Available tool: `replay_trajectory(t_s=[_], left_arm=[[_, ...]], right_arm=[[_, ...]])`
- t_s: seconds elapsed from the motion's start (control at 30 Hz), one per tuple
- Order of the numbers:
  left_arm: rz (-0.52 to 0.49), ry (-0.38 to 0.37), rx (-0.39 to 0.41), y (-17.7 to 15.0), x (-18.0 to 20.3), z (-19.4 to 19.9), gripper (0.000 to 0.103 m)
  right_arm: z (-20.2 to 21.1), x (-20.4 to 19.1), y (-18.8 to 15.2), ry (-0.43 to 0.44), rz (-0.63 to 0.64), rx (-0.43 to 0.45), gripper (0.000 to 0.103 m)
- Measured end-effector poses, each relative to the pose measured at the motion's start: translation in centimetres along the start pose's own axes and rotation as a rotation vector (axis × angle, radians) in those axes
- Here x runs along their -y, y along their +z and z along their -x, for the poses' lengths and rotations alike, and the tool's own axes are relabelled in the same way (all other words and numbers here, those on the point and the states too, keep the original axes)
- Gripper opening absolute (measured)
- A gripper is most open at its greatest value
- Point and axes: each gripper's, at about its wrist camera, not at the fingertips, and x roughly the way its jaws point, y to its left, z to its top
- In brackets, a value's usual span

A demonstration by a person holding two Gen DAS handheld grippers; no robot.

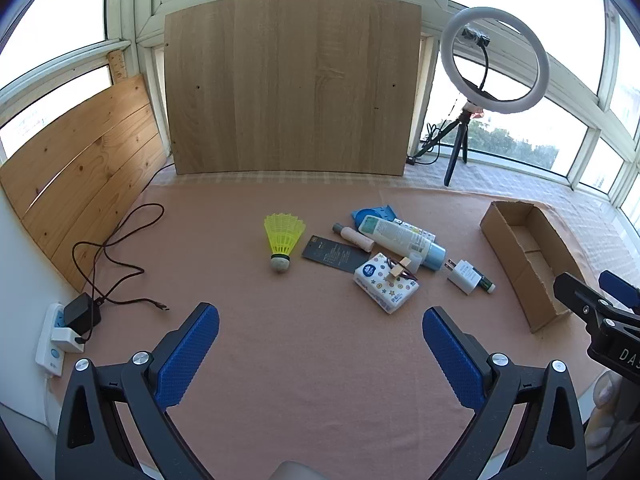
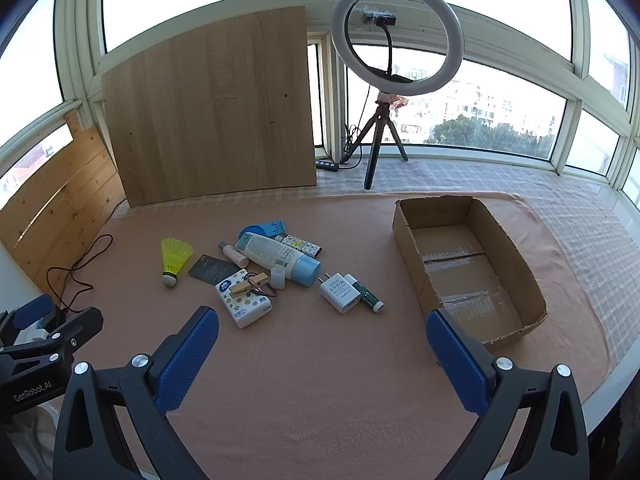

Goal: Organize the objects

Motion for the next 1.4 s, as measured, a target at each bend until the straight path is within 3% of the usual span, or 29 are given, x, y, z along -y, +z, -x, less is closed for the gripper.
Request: replay_trajectory(t_s=[1.4], left_arm=[[-0.013, -0.014, -0.004, 0.49, 0.73, -0.25, 0.103]], right_arm=[[-0.25, 0.47, 0.25, -0.011, 0.001, -0.01, 0.103]])
